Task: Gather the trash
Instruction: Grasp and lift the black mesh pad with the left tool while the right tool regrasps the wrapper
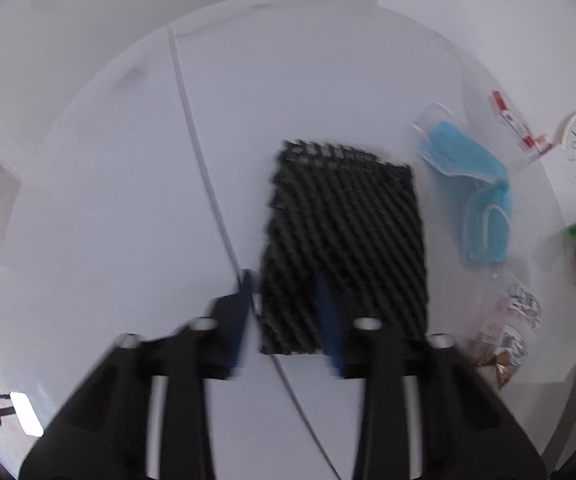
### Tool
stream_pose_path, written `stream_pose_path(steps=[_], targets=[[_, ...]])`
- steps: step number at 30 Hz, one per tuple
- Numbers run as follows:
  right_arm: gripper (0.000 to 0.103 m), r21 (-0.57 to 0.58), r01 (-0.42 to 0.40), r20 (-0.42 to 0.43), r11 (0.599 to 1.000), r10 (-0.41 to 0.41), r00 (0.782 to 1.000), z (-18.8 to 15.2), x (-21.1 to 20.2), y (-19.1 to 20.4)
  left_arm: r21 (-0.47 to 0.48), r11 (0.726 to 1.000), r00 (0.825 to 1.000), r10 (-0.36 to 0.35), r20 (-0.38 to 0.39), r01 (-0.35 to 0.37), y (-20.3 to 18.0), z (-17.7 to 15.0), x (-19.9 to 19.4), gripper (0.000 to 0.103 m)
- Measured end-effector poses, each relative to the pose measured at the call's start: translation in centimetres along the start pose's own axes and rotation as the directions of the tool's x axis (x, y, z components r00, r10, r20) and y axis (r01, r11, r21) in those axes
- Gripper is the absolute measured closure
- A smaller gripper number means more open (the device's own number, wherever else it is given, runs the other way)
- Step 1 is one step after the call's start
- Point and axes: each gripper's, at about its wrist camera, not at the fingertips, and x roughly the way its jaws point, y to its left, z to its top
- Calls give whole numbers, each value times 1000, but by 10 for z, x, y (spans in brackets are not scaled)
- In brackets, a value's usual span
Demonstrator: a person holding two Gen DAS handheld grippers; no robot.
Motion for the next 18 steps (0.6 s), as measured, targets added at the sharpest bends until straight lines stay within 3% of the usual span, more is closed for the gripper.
stream_pose_path(steps=[3,9,11,12,14,15,18], targets=[[69,-8,1,-1,1000,-1,1000,-1,1,4,27,999,999,25,24,-26,-9,-4,-2,91],[69,-34,23,-23,999,-23,999,-3,9,5,25,999,998,45,51,-46,-14,-10,-13,92],[64,-83,25,-52,996,-30,998,-5,18,3,37,998,997,52,64,-54,-16,-13,-20,93],[57,-112,26,-65,993,-34,997,-5,22,3,43,997,996,54,71,-57,-16,-13,-24,93],[47,-239,45,-94,970,-69,993,-6,32,8,51,997,995,55,86,-59,-17,-15,-33,93],[40,-327,59,-105,943,-99,989,-6,38,13,49,997,994,49,97,-54,-15,-17,-41,93],[32,-499,60,-133,864,-145,980,-5,54,20,33,999,992,34,119,-38,-9,-27,-61,93]])
